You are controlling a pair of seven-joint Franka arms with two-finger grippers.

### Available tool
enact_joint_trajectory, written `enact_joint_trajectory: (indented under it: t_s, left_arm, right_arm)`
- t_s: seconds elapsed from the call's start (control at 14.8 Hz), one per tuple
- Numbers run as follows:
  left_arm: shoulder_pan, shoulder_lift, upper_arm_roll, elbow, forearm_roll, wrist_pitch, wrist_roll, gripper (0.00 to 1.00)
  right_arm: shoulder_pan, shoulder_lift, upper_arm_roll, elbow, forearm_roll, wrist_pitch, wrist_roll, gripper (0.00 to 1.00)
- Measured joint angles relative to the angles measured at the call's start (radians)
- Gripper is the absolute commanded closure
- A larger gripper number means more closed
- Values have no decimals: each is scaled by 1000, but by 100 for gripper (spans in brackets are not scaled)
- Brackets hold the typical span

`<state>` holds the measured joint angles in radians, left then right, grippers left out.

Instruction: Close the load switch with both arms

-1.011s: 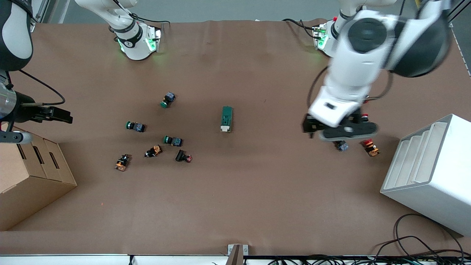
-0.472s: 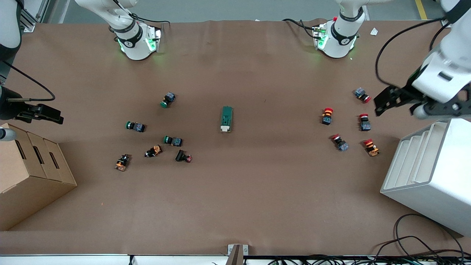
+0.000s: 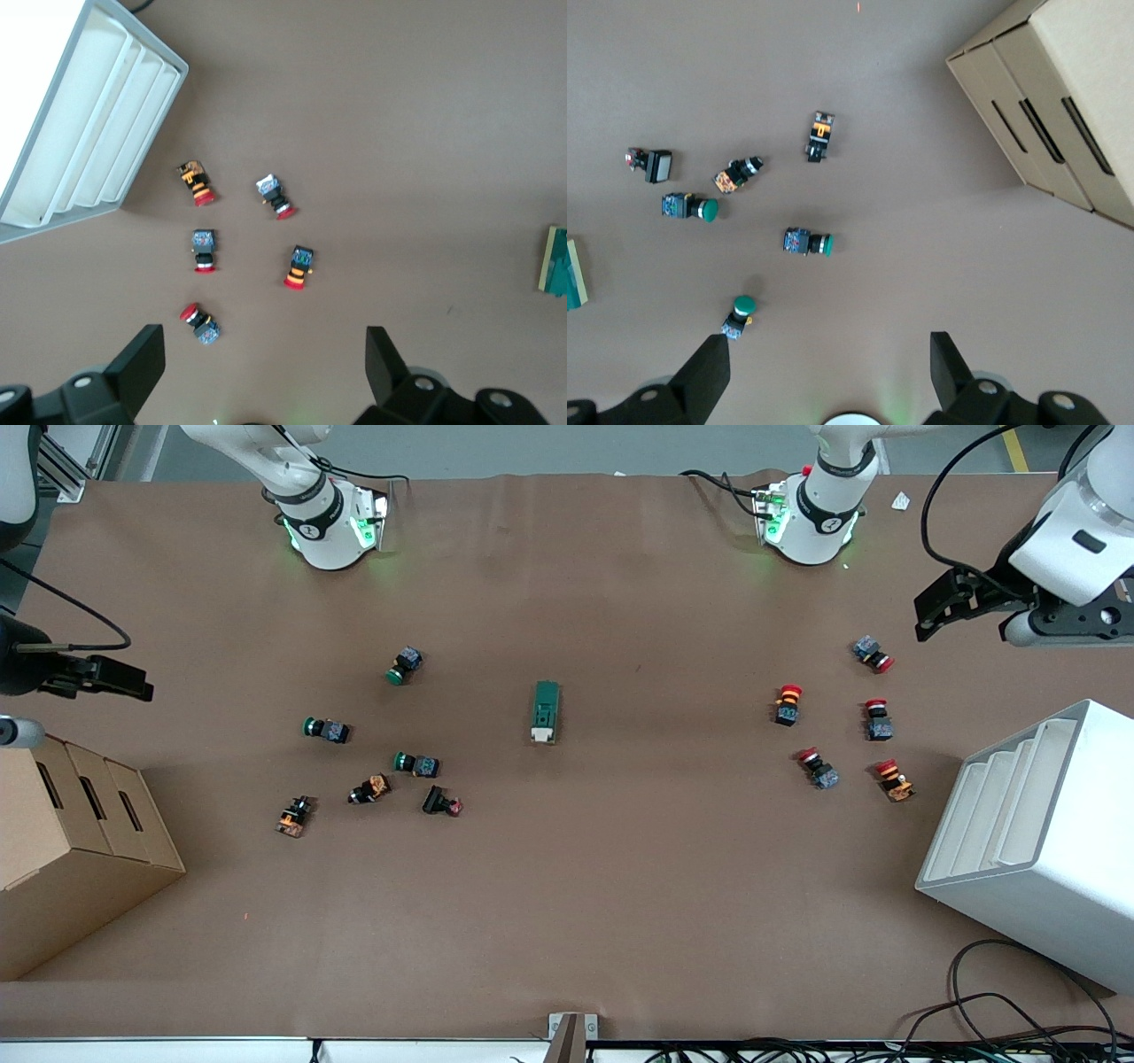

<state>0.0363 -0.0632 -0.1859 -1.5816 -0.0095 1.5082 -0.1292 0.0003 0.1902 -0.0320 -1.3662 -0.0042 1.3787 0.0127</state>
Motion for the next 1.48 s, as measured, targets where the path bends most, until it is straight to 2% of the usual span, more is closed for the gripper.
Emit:
enact_joint_trajectory:
  t_s: [0.27, 0.61, 1.01, 1.48]
  left_arm:
    - [-26, -64, 39, -70, -9, 2, 29, 0]
    - [-90, -77, 98, -78, -8, 6, 29, 0]
    - [-92, -67, 102, -84, -8, 15, 29, 0]
    - [-95, -39, 102, -59, -8, 25, 29, 0]
  right_arm:
    - [0, -37, 1, -22, 2, -14, 1, 0]
    - [-1, -105, -2, -67, 3, -15, 3, 0]
    - [-1, -218, -2, -180, 3, 22, 3, 0]
    - [-1, -264, -5, -201, 3, 26, 3, 0]
